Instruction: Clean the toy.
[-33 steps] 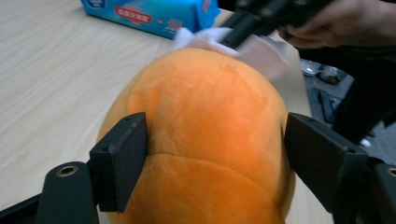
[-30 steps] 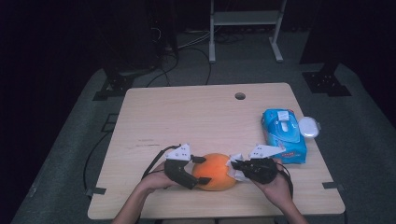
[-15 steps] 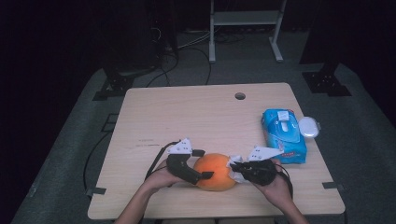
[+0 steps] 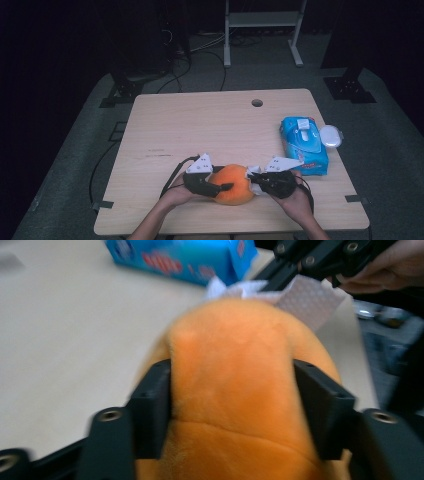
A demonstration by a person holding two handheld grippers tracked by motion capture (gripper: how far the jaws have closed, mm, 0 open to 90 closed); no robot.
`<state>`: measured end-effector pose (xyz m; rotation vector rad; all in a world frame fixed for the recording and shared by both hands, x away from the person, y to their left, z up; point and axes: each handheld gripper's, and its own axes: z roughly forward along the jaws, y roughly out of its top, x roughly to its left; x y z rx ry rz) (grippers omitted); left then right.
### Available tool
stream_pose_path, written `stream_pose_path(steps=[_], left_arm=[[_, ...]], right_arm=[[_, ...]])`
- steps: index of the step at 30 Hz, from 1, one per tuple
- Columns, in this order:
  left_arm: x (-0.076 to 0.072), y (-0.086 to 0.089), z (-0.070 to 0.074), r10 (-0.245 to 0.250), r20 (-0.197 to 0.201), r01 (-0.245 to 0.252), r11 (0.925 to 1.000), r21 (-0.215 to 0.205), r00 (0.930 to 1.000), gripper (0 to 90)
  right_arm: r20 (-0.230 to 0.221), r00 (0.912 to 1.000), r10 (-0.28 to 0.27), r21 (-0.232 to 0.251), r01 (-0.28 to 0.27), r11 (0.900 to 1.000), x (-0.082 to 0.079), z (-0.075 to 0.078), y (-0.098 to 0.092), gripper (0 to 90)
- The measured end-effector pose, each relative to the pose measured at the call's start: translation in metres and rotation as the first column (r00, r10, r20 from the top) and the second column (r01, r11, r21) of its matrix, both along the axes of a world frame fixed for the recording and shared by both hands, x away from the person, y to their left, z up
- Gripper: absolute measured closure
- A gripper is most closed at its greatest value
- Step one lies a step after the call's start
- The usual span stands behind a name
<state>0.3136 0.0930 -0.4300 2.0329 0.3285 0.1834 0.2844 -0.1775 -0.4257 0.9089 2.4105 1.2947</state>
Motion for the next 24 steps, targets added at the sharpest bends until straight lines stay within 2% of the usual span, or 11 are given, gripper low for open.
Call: stream_pose_path(steps=[1, 3, 4, 6, 7, 11, 14, 15, 17, 22, 24], left_arm=[[0.0, 0.0, 0.004, 0.001, 0.032, 0.0, 0.9997, -0.023, 0.9995, 42.5], [0.0, -0.004, 0.007, 0.019, 0.101, -0.015, 0.9994, -0.032, 0.9948, 43.6], [-0.001, -0.007, 0.007, 0.026, 0.116, -0.023, 0.9994, -0.026, 0.9929, 43.4], [0.002, -0.01, 0.003, 0.026, 0.091, -0.024, 0.9993, -0.029, 0.9955, 38.8], [0.003, -0.01, 0.001, 0.031, 0.073, -0.028, 0.999, -0.033, 0.9968, 36.9], [0.009, 0.004, -0.006, 0.04, 0.003, -0.039, 0.9987, -0.032, 0.9992, 32.0], [0.013, 0.02, -0.011, 0.031, -0.046, -0.033, 0.9986, -0.04, 0.9985, 30.3], [0.015, 0.025, -0.013, 0.017, -0.068, -0.02, 0.9986, -0.049, 0.9976, 30.0], [0.016, 0.031, -0.015, 0.007, -0.081, -0.011, 0.9982, -0.059, 0.9967, 29.7], [0.015, 0.029, -0.017, -0.01, -0.081, 0.005, 0.9984, -0.056, 0.9967, 28.9], [0.015, 0.028, -0.017, -0.013, -0.078, 0.009, 0.9986, -0.052, 0.9969, 28.8]], right_arm=[[0.011, 0.9999, -0.01, 0.006, 0.01, 1.0, 0.0, 0.002, -0.001, 86.3], [0.024, 0.9993, -0.028, 0.042, 0.027, 0.999, 0.001, 0.007, -0.005, 86.4], [0.032, 0.999, -0.032, 0.079, 0.03, 0.996, 0.002, 0.011, -0.006, 86.4], [0.033, 0.9993, -0.016, 0.113, 0.012, 0.994, 0.002, 0.015, -0.004, 86.3], [0.034, 0.9994, -0.004, 0.109, 0.001, 0.994, 0.001, 0.015, -0.001, 86.3], [0.018, 0.9997, 0.016, 0.067, -0.017, 0.998, 0.0, 0.007, 0.005, 86.0], [0.001, 0.9999, -0.016, -0.003, 0.016, 1.0, 0.005, -0.003, 0.002, 86.0], [-0.015, 0.9996, -0.022, -0.008, 0.022, 1.0, 0.007, -0.006, 0.001, 86.0], [-0.037, 0.9988, -0.032, -0.003, 0.032, 0.999, 0.01, -0.01, -0.001, 86.0], [0.022, 0.9997, 0.007, 0.072, -0.008, 0.997, 0.003, 0.005, 0.007, 86.0], [0.024, 0.9996, 0.018, 0.067, -0.019, 0.998, 0.002, 0.005, 0.01, 85.7]])
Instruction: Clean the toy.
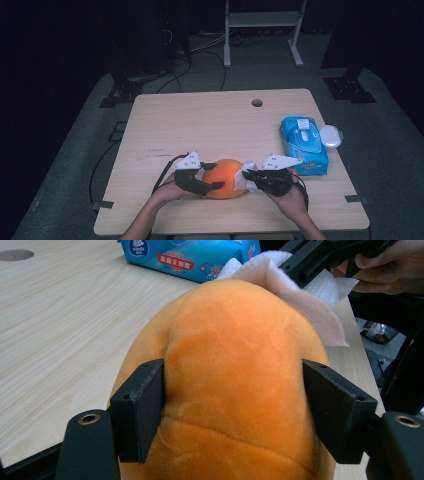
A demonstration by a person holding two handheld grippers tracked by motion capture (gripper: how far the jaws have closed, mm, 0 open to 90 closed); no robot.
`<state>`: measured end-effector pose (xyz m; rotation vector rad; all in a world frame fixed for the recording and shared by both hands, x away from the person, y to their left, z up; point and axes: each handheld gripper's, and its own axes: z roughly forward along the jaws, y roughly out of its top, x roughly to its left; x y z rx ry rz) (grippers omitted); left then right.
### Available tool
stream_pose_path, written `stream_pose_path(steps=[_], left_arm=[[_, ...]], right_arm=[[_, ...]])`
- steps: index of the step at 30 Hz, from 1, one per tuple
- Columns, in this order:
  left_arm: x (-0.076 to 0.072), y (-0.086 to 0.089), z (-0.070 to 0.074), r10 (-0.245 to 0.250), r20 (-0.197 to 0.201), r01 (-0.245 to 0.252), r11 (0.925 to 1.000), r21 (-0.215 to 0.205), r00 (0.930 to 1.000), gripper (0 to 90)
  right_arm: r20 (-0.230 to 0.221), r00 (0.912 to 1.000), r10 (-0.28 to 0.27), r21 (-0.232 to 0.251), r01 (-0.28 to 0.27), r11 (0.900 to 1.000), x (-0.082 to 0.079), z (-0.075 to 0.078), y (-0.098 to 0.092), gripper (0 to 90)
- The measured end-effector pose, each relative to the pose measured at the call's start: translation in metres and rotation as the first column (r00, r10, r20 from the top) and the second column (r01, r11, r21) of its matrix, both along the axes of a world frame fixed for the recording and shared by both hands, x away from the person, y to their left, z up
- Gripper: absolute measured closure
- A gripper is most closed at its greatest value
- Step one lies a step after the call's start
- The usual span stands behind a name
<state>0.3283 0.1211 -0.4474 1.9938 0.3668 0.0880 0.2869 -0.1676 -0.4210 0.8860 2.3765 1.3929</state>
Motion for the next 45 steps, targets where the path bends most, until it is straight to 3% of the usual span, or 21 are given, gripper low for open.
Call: stream_pose_path(steps=[3, 6, 8, 11, 13, 15, 18, 21, 24, 28, 30, 33, 37, 39, 41, 44, 45], left_arm=[[-0.002, -0.002, 0.0, -0.005, 0.005, 0.005, 1.0, 0.007, 1.0, 28.5], [-0.004, -0.006, 0.001, -0.008, 0.016, 0.007, 0.9998, 0.021, 0.9998, 27.7], [-0.006, -0.007, 0.002, -0.018, 0.029, 0.017, 0.9994, 0.029, 0.9994, 27.6], [-0.009, -0.011, 0.002, -0.026, 0.039, 0.025, 0.999, 0.037, 0.9989, 27.2], [-0.009, -0.012, 0.003, -0.028, 0.044, 0.026, 0.9986, 0.046, 0.9986, 26.8], [-0.009, -0.012, 0.005, -0.034, 0.038, 0.032, 0.9983, 0.049, 0.9987, 24.7], [-0.01, -0.011, 0.012, -0.041, 0.034, 0.039, 0.9977, 0.055, 0.9986, 18.0], [-0.007, -0.007, 0.018, -0.002, 0.027, 0.0, 0.9972, 0.075, 0.9996, 12.6], [-0.003, -0.003, 0.012, 0.014, -0.042, -0.01, 0.9968, 0.08, 0.999, 12.7], [-0.006, -0.008, 0.009, -0.011, -0.019, 0.012, 0.9964, 0.084, 0.9998, 17.7], [-0.009, -0.012, 0.011, -0.03, 0.017, 0.028, 0.995, 0.096, 0.9994, 18.2], [-0.009, -0.011, 0.012, -0.024, 0.015, 0.022, 0.9947, 0.1, 0.9996, 17.7], [-0.004, -0.008, 0.013, 0.02, -0.03, -0.018, 0.9959, 0.089, 0.9993, 10.0], [-0.004, -0.008, 0.011, 0.002, -0.035, 0.001, 0.9963, 0.086, 0.9994, 11.4], [-0.005, -0.008, 0.012, -0.005, -0.018, 0.007, 0.9961, 0.088, 0.9998, 16.0], [-0.008, -0.011, 0.014, -0.025, 0.004, 0.025, 0.9963, 0.083, 0.9997, 19.1], [-0.01, -0.013, 0.014, -0.033, 0.016, 0.032, 0.996, 0.083, 0.9993, 19.1]], right_arm=[[-0.038, 0.9993, 0.001, -0.017, -0.002, 1.0, 0.004, -0.007, -0.001, 85.1], [-0.087, 0.9953, -0.043, -0.049, 0.039, 0.998, 0.009, -0.012, -0.007, 85.1], [-0.06, 0.9965, -0.057, -0.042, 0.055, 0.998, 0.007, -0.008, -0.008, 85.7], [-0.013, 0.9995, -0.028, 0.023, 0.028, 0.999, 0.001, 0.005, -0.004, 85.8], [-0.002, 1.0, -0.007, 0.008, 0.007, 1.0, -0.001, 0.006, 0.0, 85.7], [-0.016, 0.9999, 0.003, -0.036, -0.003, 0.999, -0.001, 0.0, 0.005, 85.6], [-0.042, 0.9991, 0.004, -0.037, -0.006, 0.999, 0.0, -0.005, 0.004, 85.7], [-0.044, 0.999, 0.001, -0.05, -0.003, 0.999, -0.001, -0.006, 0.001, 85.6], [-0.055, 0.9985, -0.001, -0.044, -0.002, 0.999, -0.001, -0.007, -0.003, 85.7], [0.019, 0.9998, 0.008, -0.025, -0.008, 1.0, -0.008, 0.005, 0.003, 86.0], [0.04, 0.9991, 0.015, -0.02, -0.015, 1.0, -0.01, 0.009, 0.006, 86.0], [0.025, 0.9995, 0.017, -0.035, -0.016, 0.999, -0.007, 0.006, 0.007, 86.0], [-0.018, 0.9998, 0.004, -0.031, -0.005, 1.0, -0.001, -0.003, 0.0, 85.9], [-0.037, 0.9993, -0.005, -0.035, 0.004, 0.999, 0.0, -0.004, -0.004, 85.9], [-0.044, 0.9989, -0.013, -0.036, 0.011, 0.999, 0.001, -0.004, -0.007, 85.8], [-0.029, 0.9996, 0.004, 0.037, -0.003, 0.999, -0.005, 0.009, -0.004, 85.8], [-0.012, 0.9998, 0.014, 0.04, -0.014, 0.999, -0.007, 0.013, -0.002, 85.8]])
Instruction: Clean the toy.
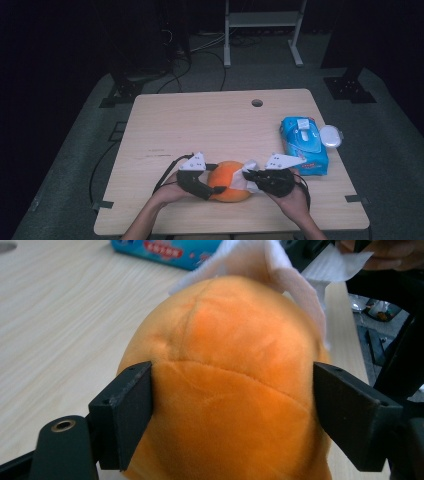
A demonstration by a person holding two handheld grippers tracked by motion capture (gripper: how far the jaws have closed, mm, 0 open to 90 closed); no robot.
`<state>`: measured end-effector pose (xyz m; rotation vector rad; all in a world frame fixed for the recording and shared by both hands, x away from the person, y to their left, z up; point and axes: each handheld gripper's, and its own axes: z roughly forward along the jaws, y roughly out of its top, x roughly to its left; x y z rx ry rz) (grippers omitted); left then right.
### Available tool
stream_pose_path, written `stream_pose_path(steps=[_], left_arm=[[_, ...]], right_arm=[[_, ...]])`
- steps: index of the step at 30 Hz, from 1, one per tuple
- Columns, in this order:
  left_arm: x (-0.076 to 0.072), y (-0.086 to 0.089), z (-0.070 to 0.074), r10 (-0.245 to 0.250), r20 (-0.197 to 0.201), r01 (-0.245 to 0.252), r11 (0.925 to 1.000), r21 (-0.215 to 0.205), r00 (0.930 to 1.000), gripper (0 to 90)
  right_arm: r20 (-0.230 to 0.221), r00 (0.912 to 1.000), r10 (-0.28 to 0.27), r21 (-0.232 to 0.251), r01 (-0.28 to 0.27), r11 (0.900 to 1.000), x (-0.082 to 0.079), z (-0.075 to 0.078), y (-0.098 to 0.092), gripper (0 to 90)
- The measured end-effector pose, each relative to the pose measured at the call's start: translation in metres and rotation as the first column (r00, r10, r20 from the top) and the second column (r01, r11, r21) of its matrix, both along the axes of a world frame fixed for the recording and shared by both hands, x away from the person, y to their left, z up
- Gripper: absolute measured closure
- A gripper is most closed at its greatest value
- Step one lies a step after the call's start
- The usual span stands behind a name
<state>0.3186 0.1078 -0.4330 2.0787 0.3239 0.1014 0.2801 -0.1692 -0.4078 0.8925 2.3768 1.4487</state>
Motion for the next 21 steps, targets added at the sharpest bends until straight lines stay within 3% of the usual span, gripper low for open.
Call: stream_pose_path(steps=[2, 4, 8, 11, 13, 16, 19, 21], left_arm=[[-0.002, -0.003, 0.001, -0.007, 0.018, 0.007, 1.0, 0.004, 0.9998, 19.0], [-0.001, -0.004, 0.003, -0.005, 0.017, 0.005, 0.9999, 0.013, 0.9998, 17.7], [0.003, 0.0, 0.003, 0.02, -0.021, -0.02, 0.9997, 0.014, 0.9996, 10.3], [0.005, 0.004, 0.0, 0.013, -0.052, -0.013, 0.9998, 0.016, 0.9986, 12.0], [0.004, 0.004, 0.0, 0.004, -0.043, -0.003, 0.9997, 0.025, 0.9991, 19.2], [0.0, -0.002, 0.005, -0.013, 0.001, 0.013, 0.9996, 0.023, 0.9999, 21.7], [-0.003, -0.007, 0.007, -0.02, 0.028, 0.019, 0.9994, 0.03, 0.9994, 21.0], [-0.002, -0.007, 0.007, -0.013, 0.029, 0.012, 0.9995, 0.03, 0.9995, 17.6]], right_arm=[[0.032, 0.9994, 0.014, -0.026, -0.013, 1.0, -0.002, 0.005, 0.006, 85.6], [0.034, 0.9994, 0.011, -0.055, -0.01, 0.998, -0.001, 0.002, 0.009, 85.7], [-0.025, 0.9997, -0.004, -0.038, 0.003, 0.999, 0.005, -0.008, 0.001, 85.7], [-0.028, 0.9994, -0.019, -0.055, 0.017, 0.998, 0.006, -0.009, -0.003, 85.6], [-0.023, 0.9995, -0.023, -0.05, 0.022, 0.999, 0.005, -0.008, -0.003, 85.7], [0.032, 0.9995, 0.005, -0.036, -0.004, 0.999, -0.003, 0.004, 0.006, 85.5], [0.064, 0.9977, 0.022, -0.053, -0.018, 0.998, -0.006, 0.009, 0.013, 84.7], [0.054, 0.9984, 0.017, -0.075, -0.013, 0.997, -0.005, 0.005, 0.014, 84.9]])
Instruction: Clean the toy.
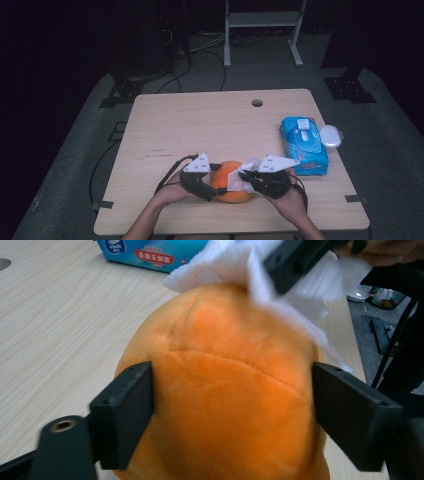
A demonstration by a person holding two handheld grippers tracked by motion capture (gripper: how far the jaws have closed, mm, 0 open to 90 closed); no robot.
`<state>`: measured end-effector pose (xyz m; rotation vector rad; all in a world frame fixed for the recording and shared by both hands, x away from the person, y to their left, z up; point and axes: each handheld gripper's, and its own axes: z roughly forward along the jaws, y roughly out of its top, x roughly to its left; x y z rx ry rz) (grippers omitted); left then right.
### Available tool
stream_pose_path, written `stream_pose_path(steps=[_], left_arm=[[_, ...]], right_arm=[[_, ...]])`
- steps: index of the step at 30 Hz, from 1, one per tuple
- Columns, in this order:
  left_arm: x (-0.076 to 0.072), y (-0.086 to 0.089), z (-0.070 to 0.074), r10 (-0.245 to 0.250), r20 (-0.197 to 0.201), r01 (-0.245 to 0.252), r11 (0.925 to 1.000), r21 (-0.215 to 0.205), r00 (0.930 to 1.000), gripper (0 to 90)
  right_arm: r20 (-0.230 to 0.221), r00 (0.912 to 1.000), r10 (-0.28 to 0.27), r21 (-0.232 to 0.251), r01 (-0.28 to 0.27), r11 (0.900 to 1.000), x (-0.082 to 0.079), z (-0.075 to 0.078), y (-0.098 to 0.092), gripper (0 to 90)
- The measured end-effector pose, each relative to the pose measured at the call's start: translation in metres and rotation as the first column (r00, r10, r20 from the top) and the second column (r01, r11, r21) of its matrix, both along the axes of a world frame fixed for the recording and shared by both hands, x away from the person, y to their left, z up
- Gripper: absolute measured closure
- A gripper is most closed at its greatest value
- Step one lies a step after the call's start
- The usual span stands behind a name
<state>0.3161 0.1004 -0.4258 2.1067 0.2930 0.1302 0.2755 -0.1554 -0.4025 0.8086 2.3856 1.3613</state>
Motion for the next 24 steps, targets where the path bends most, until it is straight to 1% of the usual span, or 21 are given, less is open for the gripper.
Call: stream_pose_path(steps=[2, 3, 5, 6, 7, 8, 10, 12, 14, 15, 16, 19, 20, 21, 22, 23, 24], left_arm=[[0.004, 0.003, -0.002, 0.039, -0.037, -0.04, 0.999, -0.018, 0.9986, 10.9], [0.006, 0.005, -0.003, 0.055, -0.067, -0.057, 0.998, -0.029, 0.9963, 8.4], [0.01, 0.007, -0.006, 0.062, -0.097, -0.066, 0.9971, -0.038, 0.9933, 6.5], [0.01, 0.008, -0.008, 0.053, -0.102, -0.056, 0.9978, -0.034, 0.9934, 6.9], [0.009, 0.007, -0.008, 0.038, -0.09, -0.041, 0.9986, -0.032, 0.9952, 13.4], [0.007, 0.006, -0.007, 0.039, -0.07, -0.041, 0.9988, -0.026, 0.9968, 16.1], [0.004, 0.003, -0.001, 0.046, -0.039, -0.047, 0.9984, -0.032, 0.9982, 21.4], [0.0, -0.001, 0.004, 0.035, -0.014, -0.035, 0.9986, -0.041, 0.9993, 23.6], [-0.004, -0.006, 0.006, 0.015, 0.012, -0.015, 0.9994, -0.031, 0.9998, 23.5], [-0.005, -0.007, 0.006, 0.011, 0.017, -0.01, 0.9996, -0.027, 0.9998, 22.4], [-0.005, -0.007, 0.005, 0.01, 0.013, -0.01, 0.9996, -0.026, 0.9999, 20.8], [-0.001, -0.003, 0.003, 0.043, -0.014, -0.043, 0.9988, -0.024, 0.999, 13.5], [0.001, -0.002, 0.001, 0.056, -0.034, -0.057, 0.9979, -0.029, 0.9978, 10.5], [0.003, -0.001, 0.0, 0.066, -0.054, -0.068, 0.997, -0.036, 0.9963, 10.1], [0.005, 0.0, -0.002, 0.067, -0.064, -0.069, 0.9969, -0.038, 0.9957, 10.7], [0.005, 0.001, -0.003, 0.052, -0.069, -0.055, 0.9976, -0.041, 0.9963, 14.8], [0.003, 0.001, -0.003, 0.046, -0.045, -0.047, 0.9983, -0.035, 0.9979, 19.2]], right_arm=[[-0.022, 0.9997, -0.007, -0.01, 0.007, 1.0, 0.004, -0.008, -0.003, 85.4], [-0.029, 0.9994, -0.017, -0.017, 0.016, 1.0, 0.005, -0.01, -0.006, 85.5], [-0.055, 0.9982, -0.023, -0.001, 0.023, 1.0, 0.008, -0.012, -0.012, 85.5], [-0.059, 0.9978, -0.032, -0.003, 0.032, 0.999, 0.009, -0.012, -0.015, 85.5], [-0.062, 0.9971, -0.043, -0.004, 0.043, 0.999, 0.009, -0.012, -0.017, 85.5], [-0.061, 0.997, -0.048, 0.01, 0.049, 0.999, 0.009, -0.011, -0.018, 85.6], [-0.036, 0.9985, -0.041, 0.031, 0.042, 0.999, 0.005, -0.006, -0.017, 85.6], [-0.014, 0.9998, -0.017, 0.053, 0.018, 0.998, 0.001, 0.001, -0.012, 85.4], [0.009, 1.0, 0.0, 0.038, 0.0, 0.999, -0.002, 0.006, -0.005, 84.9], [0.015, 0.9999, 0.001, 0.025, -0.002, 1.0, -0.002, 0.006, -0.003, 84.7], [0.011, 0.9999, 0.001, 0.009, -0.001, 1.0, -0.001, 0.004, -0.002, 84.7], [-0.025, 0.9997, -0.004, 0.011, 0.004, 1.0, 0.003, -0.005, -0.007, 85.2], [-0.027, 0.9996, -0.011, 0.004, 0.011, 1.0, 0.005, -0.007, -0.009, 85.4], [-0.035, 0.9993, -0.015, 0.003, 0.015, 1.0, 0.006, -0.008, -0.011, 85.3], [-0.042, 0.9989, -0.021, 0.002, 0.021, 1.0, 0.007, -0.009, -0.013, 85.3], [-0.044, 0.9987, -0.025, -0.002, 0.025, 1.0, 0.008, -0.01, -0.015, 85.3], [-0.048, 0.9984, -0.03, -0.004, 0.03, 1.0, 0.009, -0.011, -0.016, 85.3]])
